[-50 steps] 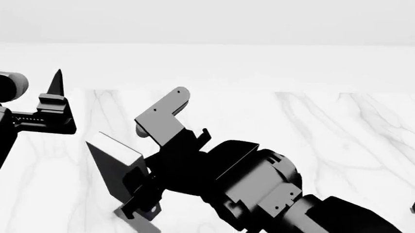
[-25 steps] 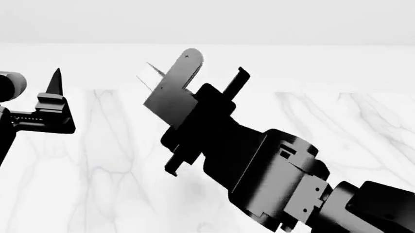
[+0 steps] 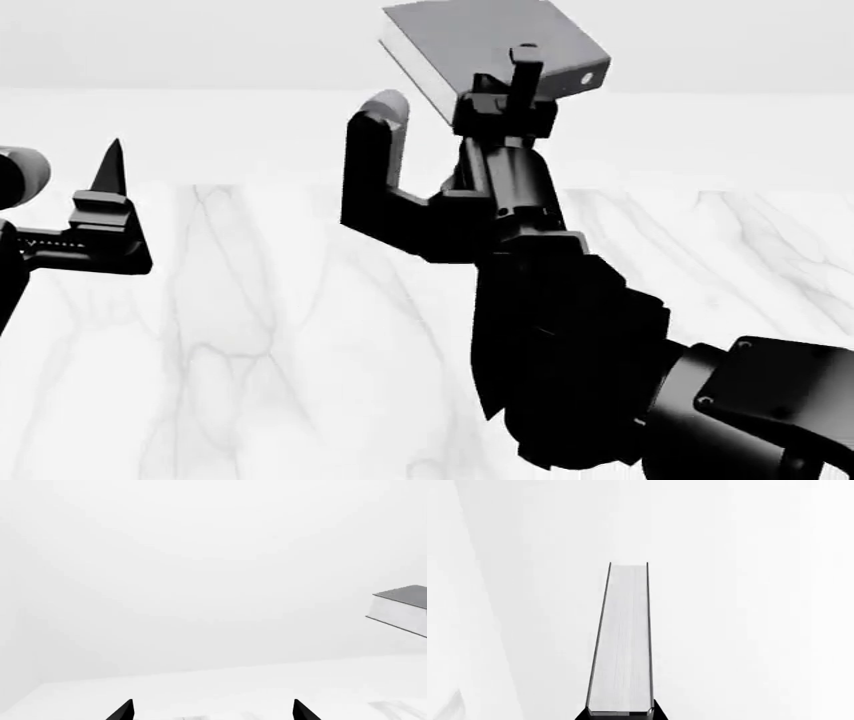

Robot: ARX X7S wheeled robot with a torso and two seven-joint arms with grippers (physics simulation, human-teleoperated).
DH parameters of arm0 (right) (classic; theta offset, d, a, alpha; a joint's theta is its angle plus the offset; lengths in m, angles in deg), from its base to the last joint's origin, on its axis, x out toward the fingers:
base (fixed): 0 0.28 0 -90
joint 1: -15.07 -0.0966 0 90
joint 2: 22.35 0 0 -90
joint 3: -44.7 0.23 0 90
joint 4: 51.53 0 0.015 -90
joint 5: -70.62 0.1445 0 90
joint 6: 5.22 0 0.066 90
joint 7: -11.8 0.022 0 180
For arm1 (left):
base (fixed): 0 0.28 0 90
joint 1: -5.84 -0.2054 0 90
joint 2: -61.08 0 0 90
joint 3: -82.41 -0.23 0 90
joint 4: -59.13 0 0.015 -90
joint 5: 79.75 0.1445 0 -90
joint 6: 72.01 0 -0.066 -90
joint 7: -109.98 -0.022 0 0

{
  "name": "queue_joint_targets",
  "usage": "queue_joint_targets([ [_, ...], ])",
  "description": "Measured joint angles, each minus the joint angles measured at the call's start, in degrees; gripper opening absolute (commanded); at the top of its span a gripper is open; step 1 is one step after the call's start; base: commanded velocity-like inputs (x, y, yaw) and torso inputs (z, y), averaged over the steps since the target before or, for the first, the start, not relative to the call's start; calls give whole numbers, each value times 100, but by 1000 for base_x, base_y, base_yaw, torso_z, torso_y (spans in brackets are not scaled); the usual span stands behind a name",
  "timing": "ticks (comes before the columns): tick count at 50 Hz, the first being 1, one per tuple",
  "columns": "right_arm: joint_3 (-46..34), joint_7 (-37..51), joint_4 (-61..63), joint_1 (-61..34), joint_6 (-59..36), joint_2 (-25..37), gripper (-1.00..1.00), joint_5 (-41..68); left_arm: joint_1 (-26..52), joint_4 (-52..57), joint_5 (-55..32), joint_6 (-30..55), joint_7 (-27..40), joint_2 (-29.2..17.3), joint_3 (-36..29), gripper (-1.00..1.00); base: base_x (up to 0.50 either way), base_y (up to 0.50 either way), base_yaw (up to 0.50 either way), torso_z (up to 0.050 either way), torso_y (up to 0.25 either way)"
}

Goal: Pick up the book on the left and place it on top of the shelf.

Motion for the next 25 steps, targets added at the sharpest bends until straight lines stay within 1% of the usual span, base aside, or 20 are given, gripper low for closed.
queue_joint_targets([
  [7, -187, -120, -920, -120, 24, -233, -100, -264, -11, -7, -15, -18, 3, -14, 7, 100, 0, 0, 0, 0, 2],
  [14, -238, -471, -2831, -88, 550, -735, -100, -426, -21, -20, -26, -42, 8, -23, 10, 100, 0, 0, 0, 0, 1],
  [19, -104, -701, -3864, -31, 689, -937, -100, -543, -21, -29, -32, -53, 12, -27, 4, 100, 0, 0, 0, 0, 2],
  [25, 207, -942, -4589, 37, 532, -981, -100, -794, -24, -43, -41, -75, 17, -28, -1, 100, 0, 0, 0, 0, 2],
])
